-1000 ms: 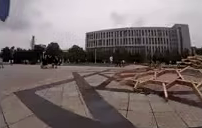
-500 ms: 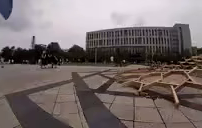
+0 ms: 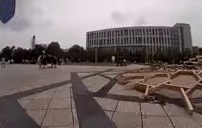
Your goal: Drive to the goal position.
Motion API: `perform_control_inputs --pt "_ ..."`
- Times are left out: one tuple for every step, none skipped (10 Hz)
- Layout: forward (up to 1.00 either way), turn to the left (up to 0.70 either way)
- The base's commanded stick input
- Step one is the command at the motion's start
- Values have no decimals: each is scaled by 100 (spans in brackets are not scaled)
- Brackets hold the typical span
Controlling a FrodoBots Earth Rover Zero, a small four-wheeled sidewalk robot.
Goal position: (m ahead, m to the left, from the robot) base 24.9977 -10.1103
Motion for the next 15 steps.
perform_control_inputs --pt "55 -4" --pt "55 1" --pt "55 1" --pt "55 1" --pt "55 1" --pt "55 1" --pt "55 1" --pt "55 1" --pt "55 1" --pt "55 1" --pt "55 1" --pt "55 1" --pt "55 1" --pt "55 1" --pt "55 1"
